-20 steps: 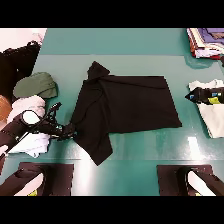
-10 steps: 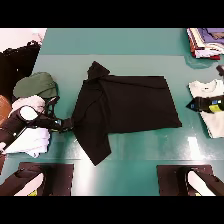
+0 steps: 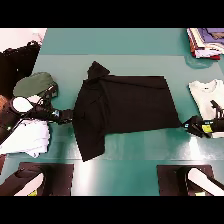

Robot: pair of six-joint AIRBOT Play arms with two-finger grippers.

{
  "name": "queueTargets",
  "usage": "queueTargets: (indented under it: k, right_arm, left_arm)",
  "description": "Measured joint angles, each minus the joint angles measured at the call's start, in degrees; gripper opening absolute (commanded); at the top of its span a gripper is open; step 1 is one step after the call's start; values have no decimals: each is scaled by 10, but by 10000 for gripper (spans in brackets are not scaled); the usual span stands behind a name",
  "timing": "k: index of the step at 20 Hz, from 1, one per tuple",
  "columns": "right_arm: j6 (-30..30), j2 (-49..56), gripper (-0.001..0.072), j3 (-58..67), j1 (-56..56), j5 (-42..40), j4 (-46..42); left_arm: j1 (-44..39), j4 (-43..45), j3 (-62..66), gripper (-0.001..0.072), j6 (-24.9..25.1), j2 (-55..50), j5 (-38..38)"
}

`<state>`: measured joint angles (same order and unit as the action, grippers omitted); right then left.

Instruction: Fold the shirts.

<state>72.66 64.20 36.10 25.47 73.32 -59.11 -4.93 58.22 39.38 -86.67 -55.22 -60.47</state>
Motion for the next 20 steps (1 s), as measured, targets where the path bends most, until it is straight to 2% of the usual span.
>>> queueTargets:
  k: [5,7,8,14,17,20]
  right_arm:
    - [-17,50,420,3,-27,-39,50]
    - [-20,66,51,12,-47,-58,50]
    - [-22,74,19,17,-58,-65,50]
    - [-40,32,18,73,-113,-71,50]
    - [-42,-28,18,150,-131,-70,53]
    - [-43,-90,18,268,-138,-75,54]
  left_arm:
    - [0,0,2,29,1,0,0]
    - [0,0,2,29,1,0,0]
    - [0,0,2,28,1,0,0]
    - [0,0,45,27,0,2,-14]
    - [0,1,130,27,0,20,-25]
    - [0,2,267,28,0,48,-31]
